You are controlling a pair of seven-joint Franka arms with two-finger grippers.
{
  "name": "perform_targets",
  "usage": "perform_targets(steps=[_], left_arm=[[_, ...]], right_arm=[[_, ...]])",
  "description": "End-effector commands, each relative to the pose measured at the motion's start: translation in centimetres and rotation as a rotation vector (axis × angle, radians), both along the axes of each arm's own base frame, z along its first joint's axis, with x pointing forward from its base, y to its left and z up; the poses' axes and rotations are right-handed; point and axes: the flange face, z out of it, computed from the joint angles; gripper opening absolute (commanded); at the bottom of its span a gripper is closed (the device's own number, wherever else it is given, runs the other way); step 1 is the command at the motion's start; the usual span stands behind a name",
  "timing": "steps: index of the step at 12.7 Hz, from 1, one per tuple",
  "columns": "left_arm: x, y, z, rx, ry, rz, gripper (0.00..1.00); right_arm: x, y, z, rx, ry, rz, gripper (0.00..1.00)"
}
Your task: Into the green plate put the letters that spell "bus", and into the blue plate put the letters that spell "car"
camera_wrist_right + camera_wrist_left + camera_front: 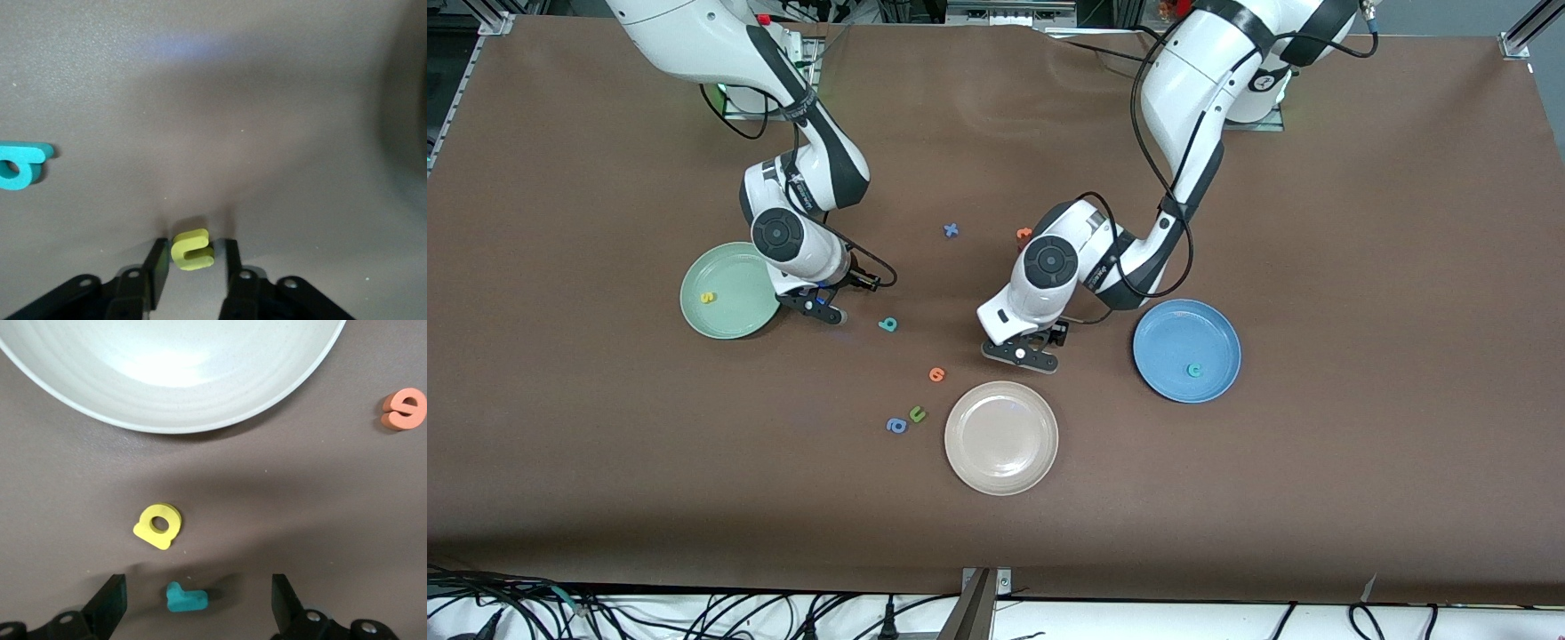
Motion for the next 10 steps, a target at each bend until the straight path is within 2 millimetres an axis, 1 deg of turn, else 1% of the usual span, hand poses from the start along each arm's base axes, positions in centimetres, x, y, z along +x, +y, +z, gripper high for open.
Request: perform_targets(steps=[1, 2, 3, 4, 5, 6, 7, 8, 9, 10], left_arm=[[-1.1, -0.8, -1.1, 0.045, -0.004, -0.038, 0.79], [-1.4, -0.6, -1.6, 0.052, 0.006, -0.039, 0.76], [-1.4, -0.5, -1.9, 0.056, 0.009, -0.041, 0.71], [-1.4, -0.4, -2.0, 0.057, 0.010, -0.041, 0.66], [-1.5, -0.4, -2.0, 0.058, 0.011, -0.041, 0.55], [-1.5, -0.4, -2.0, 0.060, 0.013, -0.040, 0.42], [-1.5, -0.2, -2.0, 0.065, 0.019, -0.039, 0.27], [-1.6, -0.1, -2.0, 0.073, 0.028, -0.038, 0.19], [-1.5, 0.2, -1.9, 0.079, 0.035, -0.035, 0.17], [-1.5, 0.3, -1.8, 0.084, 0.041, -0.036, 0.16]], right_arm=[[-0.4, 0.2, 0.0, 0.009, -0.005, -0.002, 0.24], [-0.5, 0.4, 0.1, 0.008, -0.003, -0.003, 0.23], [-0.4, 0.6, 0.7, 0.009, -0.004, -0.003, 0.21], [-0.3, 0.6, 1.7, 0.006, 0.007, 0.003, 0.20], [0.1, 0.4, 3.2, 0.001, 0.022, 0.009, 0.17], [0.9, -0.6, 5.1, -0.019, 0.039, 0.007, 0.17], [2.2, -2.4, 6.9, -0.036, 0.070, 0.017, 0.17], [3.2, -5.1, 8.1, -0.041, 0.109, 0.051, 0.17], [4.1, -8.1, 8.8, -0.036, 0.118, 0.081, 0.17], [4.5, -10.9, 8.6, -0.027, 0.126, 0.121, 0.17]])
